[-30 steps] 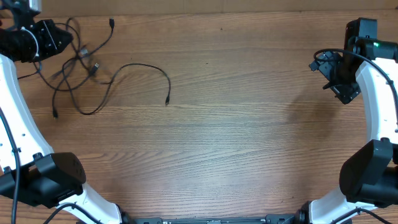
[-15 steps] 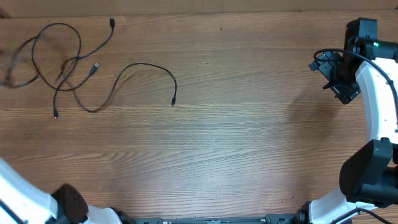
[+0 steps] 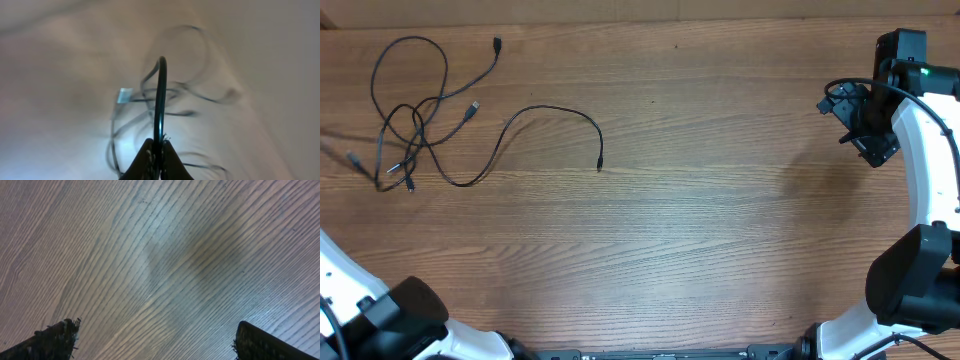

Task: Untangle cables

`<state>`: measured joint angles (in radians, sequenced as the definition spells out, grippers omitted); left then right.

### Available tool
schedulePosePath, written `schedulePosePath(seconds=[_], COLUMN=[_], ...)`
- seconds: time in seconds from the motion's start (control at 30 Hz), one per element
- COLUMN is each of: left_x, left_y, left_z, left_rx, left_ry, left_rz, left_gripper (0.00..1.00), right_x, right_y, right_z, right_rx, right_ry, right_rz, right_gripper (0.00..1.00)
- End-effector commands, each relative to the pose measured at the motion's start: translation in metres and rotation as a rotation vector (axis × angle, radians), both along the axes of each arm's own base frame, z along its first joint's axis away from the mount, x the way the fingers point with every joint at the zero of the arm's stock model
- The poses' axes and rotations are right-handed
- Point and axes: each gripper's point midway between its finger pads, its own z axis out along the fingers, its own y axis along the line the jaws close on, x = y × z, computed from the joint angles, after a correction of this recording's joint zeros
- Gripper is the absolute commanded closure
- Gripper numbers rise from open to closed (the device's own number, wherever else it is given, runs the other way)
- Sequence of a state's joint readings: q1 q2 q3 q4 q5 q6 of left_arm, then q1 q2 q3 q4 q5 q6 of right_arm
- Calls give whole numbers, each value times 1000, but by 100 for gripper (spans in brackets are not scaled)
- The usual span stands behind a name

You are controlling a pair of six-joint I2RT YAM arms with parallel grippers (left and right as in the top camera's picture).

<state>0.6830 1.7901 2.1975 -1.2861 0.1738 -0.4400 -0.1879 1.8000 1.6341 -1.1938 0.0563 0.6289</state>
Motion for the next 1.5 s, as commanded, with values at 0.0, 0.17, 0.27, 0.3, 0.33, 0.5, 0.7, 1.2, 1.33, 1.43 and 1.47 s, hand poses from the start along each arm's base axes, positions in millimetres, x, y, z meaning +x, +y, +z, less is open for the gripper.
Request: schedulePosePath(seconds=[0.0,0.17,0.27,0.3,0.33,0.5,0.7,1.2,1.33,1.43,1.47], left_x=[52,48,37,38,38,48,47,-71,-75,-69,-65], left_y=[-87,-154,-170,-169,-168,-146,-92,-30,-39,-75,-82], left_z=[39,105,127,129,130,124,118,172,158,162,162], left_rx=[-186,-238,-232,-213,-197,-124,-118,-59,-34,4,19], left_ry=[-367,-787,-902,-908,-913,-858,-746,-836,-827,-897,-901], left_rz=[-584,-1118,-1258,-1267,-1273,-1174,-883,-643,-680,-863,-895], left_gripper=[96,96,96,96,96,96,96,96,96,96,96], right_x=[1,1,1,1,1,1,2,1,1,1,1], right_y=[1,1,1,1,1,1,1,1,1,1,1], right_z=[2,2,2,2,2,2,2,2,2,2,2], right_rx=[-3,-3,-3,-3,-3,-3,-3,-3,-3,-3,-3], right_ry=[-8,-8,-8,-8,-8,-8,-8,-8,-8,-8,-8], right_rz=[1,1,1,1,1,1,1,1,1,1,1], right_gripper=[0,0,0,0,0,0,0,0,0,0,0])
